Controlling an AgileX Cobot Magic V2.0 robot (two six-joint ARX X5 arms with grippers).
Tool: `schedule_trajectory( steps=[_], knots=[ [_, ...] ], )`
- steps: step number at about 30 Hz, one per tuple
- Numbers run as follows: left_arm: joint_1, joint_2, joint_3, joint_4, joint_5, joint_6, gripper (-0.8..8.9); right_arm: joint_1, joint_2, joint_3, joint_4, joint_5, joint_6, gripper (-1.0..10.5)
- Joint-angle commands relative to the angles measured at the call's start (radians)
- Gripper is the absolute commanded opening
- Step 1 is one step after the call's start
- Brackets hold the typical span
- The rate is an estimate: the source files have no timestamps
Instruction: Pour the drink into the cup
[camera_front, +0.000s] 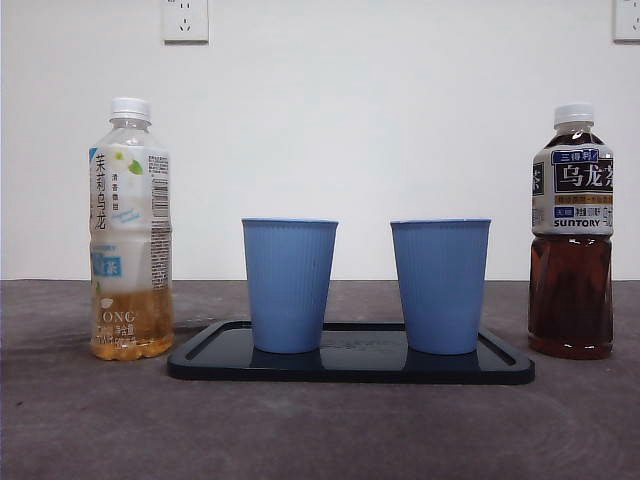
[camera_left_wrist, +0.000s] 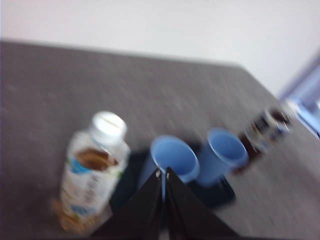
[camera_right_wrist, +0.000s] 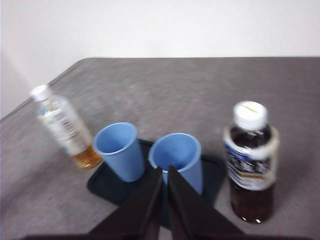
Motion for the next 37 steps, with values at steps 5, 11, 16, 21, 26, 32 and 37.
schedule_trajectory(
  steps=[5, 11, 16, 21, 26, 32, 37],
  knots=[
    [-0.056, 0.043, 0.04, -0.048, 0.066, 0.126, 0.1, 0.106, 0.006, 0.018, -0.004, -0.003, -0.086, 0.1],
    [-0.062, 0.042, 0.04, -0.035, 0.066, 0.132, 0.13, 0.115, 0.006, 0.018, -0.003, -0.002, -0.086, 0.1],
    [-0.062, 0.042, 0.04, -0.035, 0.066, 0.132, 1.58, 0.115, 0.007, 0.018, -0.003, 0.003, -0.086, 0.2],
    [-0.062, 0.042, 0.04, -0.034, 0.066, 0.132, 3.96, 0.115, 0.007, 0.018, -0.002, 0.035, -0.086, 2.8],
    [-0.062, 0.042, 0.04, -0.032, 0.066, 0.132, 4.67, 0.115, 0.007, 0.018, -0.002, 0.086, -0.071, 5.3],
    [-0.063, 0.042, 0.04, -0.034, 0.066, 0.139, 4.68, 0.115, 0.007, 0.018, -0.002, 0.084, -0.057, 5.5],
    [-0.063, 0.05, 0.04, -0.043, 0.065, 0.136, 4.68, 0.115, 0.029, 0.01, -0.002, 0.123, 0.021, 5.4]
  ],
)
